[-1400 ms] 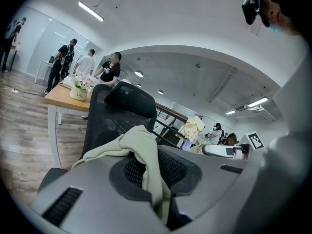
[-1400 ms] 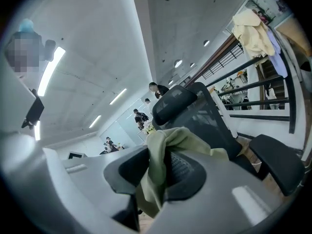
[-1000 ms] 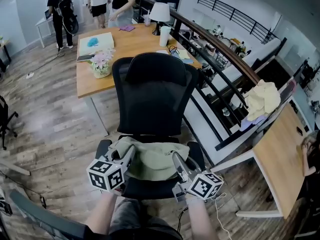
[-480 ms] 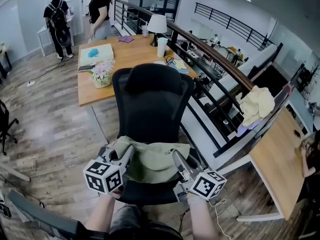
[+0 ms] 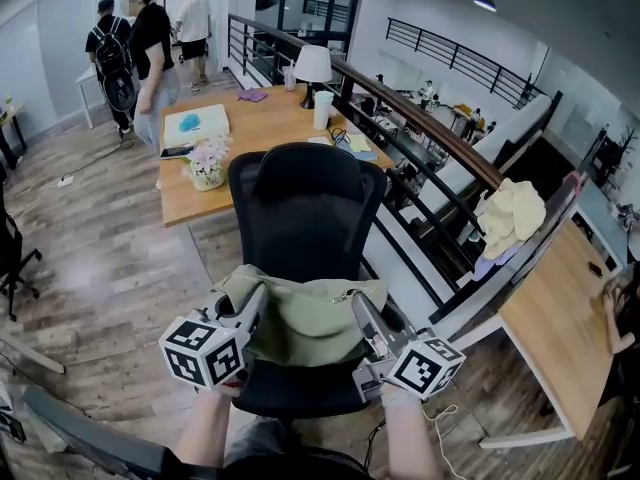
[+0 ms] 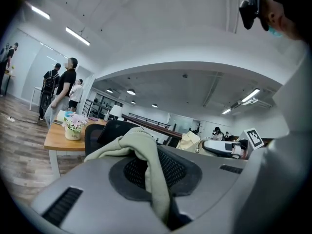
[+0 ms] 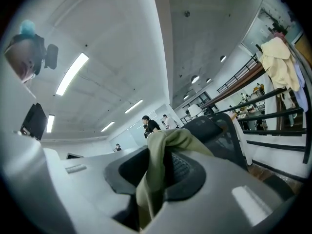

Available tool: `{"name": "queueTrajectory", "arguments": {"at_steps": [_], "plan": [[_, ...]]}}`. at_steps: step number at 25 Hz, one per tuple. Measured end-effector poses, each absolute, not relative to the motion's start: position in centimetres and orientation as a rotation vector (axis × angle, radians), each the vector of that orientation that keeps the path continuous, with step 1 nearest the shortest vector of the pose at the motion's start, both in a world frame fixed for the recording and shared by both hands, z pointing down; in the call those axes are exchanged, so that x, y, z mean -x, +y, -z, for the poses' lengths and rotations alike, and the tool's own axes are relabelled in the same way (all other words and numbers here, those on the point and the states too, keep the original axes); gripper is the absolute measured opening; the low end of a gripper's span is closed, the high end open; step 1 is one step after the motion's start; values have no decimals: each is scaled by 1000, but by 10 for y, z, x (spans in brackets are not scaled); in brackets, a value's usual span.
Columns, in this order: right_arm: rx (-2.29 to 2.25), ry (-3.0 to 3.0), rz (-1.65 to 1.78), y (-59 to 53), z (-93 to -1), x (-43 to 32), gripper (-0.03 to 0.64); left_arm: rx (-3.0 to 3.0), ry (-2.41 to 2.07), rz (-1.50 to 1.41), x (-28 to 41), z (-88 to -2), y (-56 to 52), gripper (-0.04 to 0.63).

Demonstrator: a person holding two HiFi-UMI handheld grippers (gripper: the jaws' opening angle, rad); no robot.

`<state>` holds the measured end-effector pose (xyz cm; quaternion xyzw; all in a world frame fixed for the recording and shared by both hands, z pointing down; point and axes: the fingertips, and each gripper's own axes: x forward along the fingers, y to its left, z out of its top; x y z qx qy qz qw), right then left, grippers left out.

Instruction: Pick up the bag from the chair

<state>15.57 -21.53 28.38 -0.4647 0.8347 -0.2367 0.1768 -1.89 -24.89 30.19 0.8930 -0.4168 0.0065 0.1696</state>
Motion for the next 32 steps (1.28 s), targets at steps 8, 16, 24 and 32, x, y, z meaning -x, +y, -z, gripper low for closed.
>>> {"name": "queueTrajectory", "arguments": {"at_steps": [8, 16, 24, 32], "plan": [[1295, 2358, 602, -215, -248, -152, 91, -2596, -1194, 25, 24, -268, -248, 25], [1320, 2387, 478, -220, -214, -149, 92, -2648, -1196, 77, 24, -235, -252, 25], [1338, 2396, 368, -219, -186, -147, 91, -2697, -1201, 130, 24, -202, -250, 25], [1334, 2405, 291, -215, -166, -141, 91, -2730, -1203, 165, 27, -182, -243, 25]]}}
